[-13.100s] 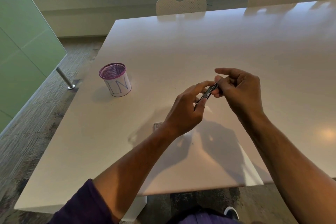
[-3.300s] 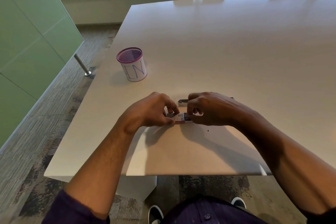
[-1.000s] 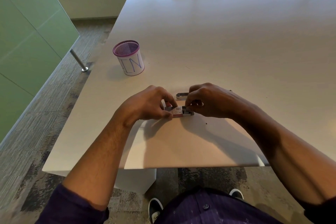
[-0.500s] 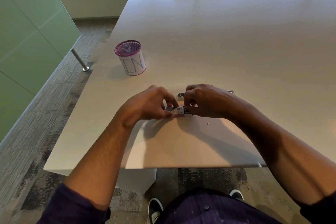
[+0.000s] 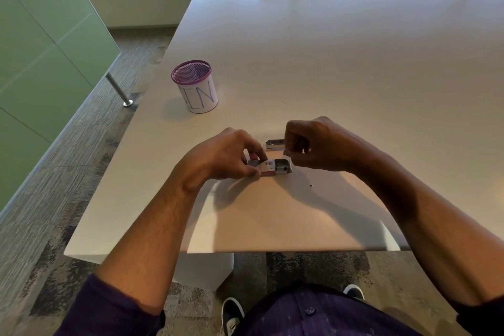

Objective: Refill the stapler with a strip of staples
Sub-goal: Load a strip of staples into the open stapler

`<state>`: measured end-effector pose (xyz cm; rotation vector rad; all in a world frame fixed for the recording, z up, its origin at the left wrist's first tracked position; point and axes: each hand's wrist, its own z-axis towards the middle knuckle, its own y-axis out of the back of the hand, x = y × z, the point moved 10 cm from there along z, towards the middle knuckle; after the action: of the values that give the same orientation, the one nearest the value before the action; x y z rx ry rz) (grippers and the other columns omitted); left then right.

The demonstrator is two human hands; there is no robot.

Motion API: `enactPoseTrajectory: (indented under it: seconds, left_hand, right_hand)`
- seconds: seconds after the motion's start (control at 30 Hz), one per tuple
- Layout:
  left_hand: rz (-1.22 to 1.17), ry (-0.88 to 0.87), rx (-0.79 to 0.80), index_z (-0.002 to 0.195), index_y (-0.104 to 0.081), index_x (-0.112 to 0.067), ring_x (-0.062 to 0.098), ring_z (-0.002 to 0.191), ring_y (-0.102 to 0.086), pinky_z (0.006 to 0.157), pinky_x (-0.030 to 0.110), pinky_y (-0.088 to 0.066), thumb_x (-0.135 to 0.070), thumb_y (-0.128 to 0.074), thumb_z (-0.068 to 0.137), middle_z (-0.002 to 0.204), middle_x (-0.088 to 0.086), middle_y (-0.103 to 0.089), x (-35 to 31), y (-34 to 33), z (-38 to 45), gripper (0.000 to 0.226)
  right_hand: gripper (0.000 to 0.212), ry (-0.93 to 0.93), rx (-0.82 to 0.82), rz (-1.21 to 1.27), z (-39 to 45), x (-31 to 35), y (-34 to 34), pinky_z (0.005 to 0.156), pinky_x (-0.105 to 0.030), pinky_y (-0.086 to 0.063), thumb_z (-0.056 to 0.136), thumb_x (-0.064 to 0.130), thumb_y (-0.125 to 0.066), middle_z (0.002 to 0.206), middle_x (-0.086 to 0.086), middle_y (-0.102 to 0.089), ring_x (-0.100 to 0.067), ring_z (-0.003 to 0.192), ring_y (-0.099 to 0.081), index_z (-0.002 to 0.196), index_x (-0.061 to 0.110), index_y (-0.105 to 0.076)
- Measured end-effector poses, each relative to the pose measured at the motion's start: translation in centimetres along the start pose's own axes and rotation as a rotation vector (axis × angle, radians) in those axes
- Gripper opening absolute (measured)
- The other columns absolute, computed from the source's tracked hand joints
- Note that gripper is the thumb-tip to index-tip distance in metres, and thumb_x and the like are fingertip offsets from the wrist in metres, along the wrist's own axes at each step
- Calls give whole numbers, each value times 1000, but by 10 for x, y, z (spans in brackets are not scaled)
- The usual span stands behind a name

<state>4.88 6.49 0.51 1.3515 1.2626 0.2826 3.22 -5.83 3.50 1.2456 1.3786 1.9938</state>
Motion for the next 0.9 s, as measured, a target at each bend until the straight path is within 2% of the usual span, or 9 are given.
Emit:
enactPoseTrajectory:
  seconds: [0.1,0.17,0.3,0.47,0.6,0.7,0.9]
  left_hand:
    - [-5,5,2,119,-74,-24,3,80,-63,72,21,-53,-19,-82,83,106,-10,-62,0,1,0,37]
    - [2,4,4,120,-75,-24,3,80,-63,70,21,-52,-20,-83,83,107,-10,-63,0,2,-1,38]
    - [-1,12,7,121,-74,-24,3,81,-63,70,21,-52,-19,-82,83,115,-4,-67,2,2,0,39]
    - [1,5,9,123,-73,-23,3,81,-62,66,17,-49,-18,-81,85,121,-2,-68,2,0,0,39]
    - [-1,-4,9,121,-73,-24,3,81,-63,67,18,-51,-18,-82,84,120,-2,-68,1,0,0,39]
    - [5,-8,8,122,-73,-24,2,81,-63,67,17,-51,-18,-81,84,120,-2,-68,1,0,0,39]
    - [19,-10,-1,122,-73,-23,1,80,-63,66,16,-50,-18,-81,84,122,0,-69,1,1,0,39]
  right_hand:
    - [23,27,-9,41,0,2,1,67,-14,-48,94,18,-66,91,12,-65,-2,75,-63,117,22,-68]
    - [20,65,1,32,-1,5,2,68,-16,-48,94,17,-66,97,6,-68,-3,74,-61,111,22,-75]
    - [20,47,24,41,-5,2,4,70,-10,-46,92,16,-69,93,16,-63,6,75,-61,109,22,-78]
    - [15,15,52,34,-11,-5,5,74,-21,-59,87,22,-77,88,13,-73,0,76,-69,102,21,-76]
    - [17,-33,79,23,-12,-13,-4,75,-26,-60,84,30,-80,87,12,-75,-2,77,-70,99,24,-76]
    - [16,-28,112,29,-11,-13,-14,81,-25,-59,86,29,-78,94,12,-75,-2,82,-69,102,25,-76]
    - [14,29,53,38,-9,-2,-15,81,-27,-58,87,26,-78,99,9,-75,-5,84,-68,101,24,-79]
